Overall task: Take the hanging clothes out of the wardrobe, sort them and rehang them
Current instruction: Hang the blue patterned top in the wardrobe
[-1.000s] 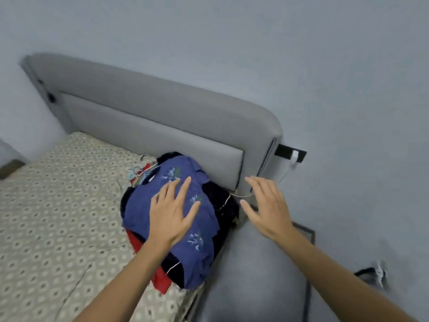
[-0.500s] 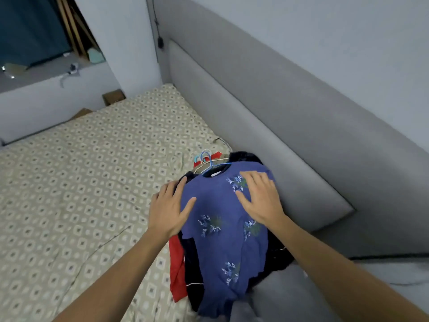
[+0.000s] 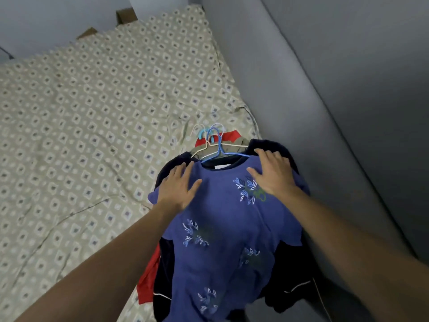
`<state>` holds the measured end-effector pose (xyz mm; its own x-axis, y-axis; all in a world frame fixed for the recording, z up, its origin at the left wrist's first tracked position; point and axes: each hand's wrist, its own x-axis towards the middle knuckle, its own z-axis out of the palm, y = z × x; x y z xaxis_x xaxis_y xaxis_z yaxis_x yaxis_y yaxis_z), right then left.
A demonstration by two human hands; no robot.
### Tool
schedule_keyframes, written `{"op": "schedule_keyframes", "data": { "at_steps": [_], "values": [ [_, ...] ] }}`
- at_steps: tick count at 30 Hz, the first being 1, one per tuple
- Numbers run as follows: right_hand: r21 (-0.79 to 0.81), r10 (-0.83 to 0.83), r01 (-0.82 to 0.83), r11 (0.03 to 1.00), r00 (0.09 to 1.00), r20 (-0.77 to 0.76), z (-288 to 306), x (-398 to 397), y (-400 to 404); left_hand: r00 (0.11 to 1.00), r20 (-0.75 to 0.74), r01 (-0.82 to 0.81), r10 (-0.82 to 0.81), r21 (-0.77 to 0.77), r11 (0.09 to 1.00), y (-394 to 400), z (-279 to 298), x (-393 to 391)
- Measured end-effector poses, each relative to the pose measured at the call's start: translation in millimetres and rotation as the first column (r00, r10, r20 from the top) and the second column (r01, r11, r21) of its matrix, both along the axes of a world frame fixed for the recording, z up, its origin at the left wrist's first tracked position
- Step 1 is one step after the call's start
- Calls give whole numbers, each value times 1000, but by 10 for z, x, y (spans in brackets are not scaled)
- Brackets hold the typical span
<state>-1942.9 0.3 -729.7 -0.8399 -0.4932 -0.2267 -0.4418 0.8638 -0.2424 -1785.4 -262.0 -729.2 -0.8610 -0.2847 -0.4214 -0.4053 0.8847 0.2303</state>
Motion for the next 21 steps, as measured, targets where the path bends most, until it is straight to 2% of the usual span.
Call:
{"op": "schedule_keyframes", "data": {
  "at_steps": [4, 9, 13, 21],
  "values": [
    [42, 13, -12, 999, 1000, -25, -119, -84, -105, 999, 37, 5, -6, 10, 1000, -35, -214, -78],
    [-160, -14, 30, 987, 995, 101, -51, -52, -133, 999, 38, -34, 33, 29, 999, -67, -142, -46],
    [-296, -49, 65, 953, 997, 63, 231, 39, -36, 997, -73, -34, 38, 61, 998, -87, 148, 14],
    [-387, -162, 112, 915, 982, -100, 1377, 661, 222, 935, -351, 96, -41, 141, 985, -66, 1082, 245]
  ]
}}
